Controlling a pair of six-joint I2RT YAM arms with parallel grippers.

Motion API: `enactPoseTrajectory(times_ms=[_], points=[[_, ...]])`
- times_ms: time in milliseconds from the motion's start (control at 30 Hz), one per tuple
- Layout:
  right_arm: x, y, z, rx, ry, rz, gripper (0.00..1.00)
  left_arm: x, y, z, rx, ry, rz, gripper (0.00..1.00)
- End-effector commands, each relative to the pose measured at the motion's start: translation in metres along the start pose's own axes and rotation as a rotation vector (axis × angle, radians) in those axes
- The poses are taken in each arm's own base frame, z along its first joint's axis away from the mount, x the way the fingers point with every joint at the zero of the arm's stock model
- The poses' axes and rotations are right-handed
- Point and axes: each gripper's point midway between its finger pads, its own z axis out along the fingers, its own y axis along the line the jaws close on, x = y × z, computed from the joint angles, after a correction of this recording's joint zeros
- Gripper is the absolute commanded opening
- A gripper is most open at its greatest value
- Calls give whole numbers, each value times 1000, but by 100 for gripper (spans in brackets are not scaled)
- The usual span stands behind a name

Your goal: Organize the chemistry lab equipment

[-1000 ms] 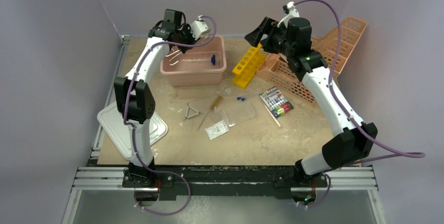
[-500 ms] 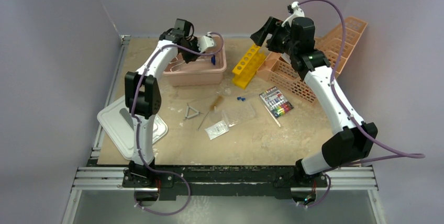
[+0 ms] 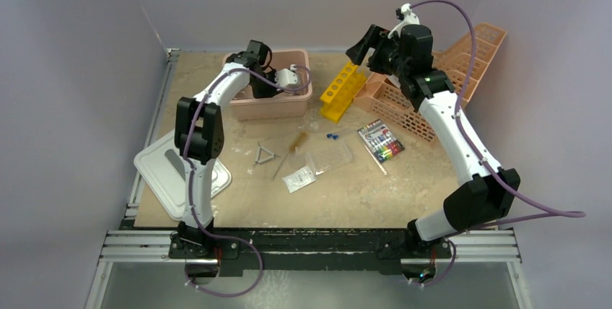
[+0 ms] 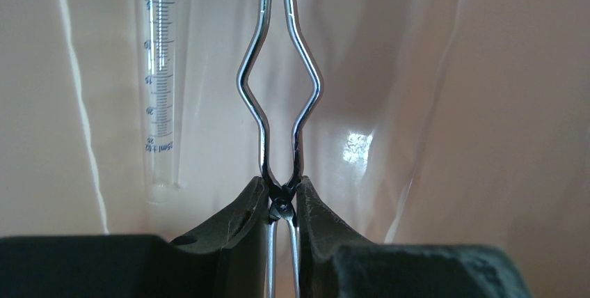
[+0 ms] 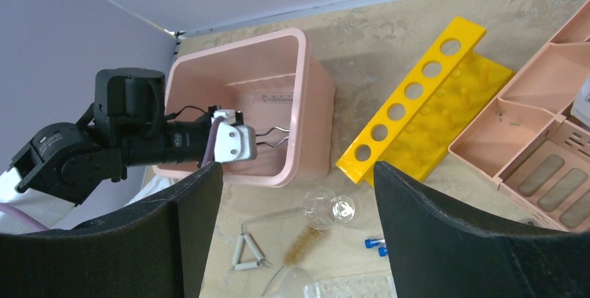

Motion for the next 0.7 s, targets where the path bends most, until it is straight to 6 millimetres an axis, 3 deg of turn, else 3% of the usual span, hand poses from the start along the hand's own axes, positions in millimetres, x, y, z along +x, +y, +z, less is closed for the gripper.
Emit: enactPoseTrajectory(times_ms=[0,167,333,500,667], points=[[-7,-4,2,12,-31,-10,81,-8,-3,10,17,-31,54,13],[-4,-6,4,20,-26,-10,81,-5,-6,19,26,-25,32,27],[-4,-8,2,28,-29,-18,81,-10,3,12,-6,-30,26,39],[-8,-5,-1,20,-43,-29,81,-37,21,-14,-54,-92,25,43],[-8,-5,-6,13,-46,-41,81,-64,34,-56,-107,-153,45,44]])
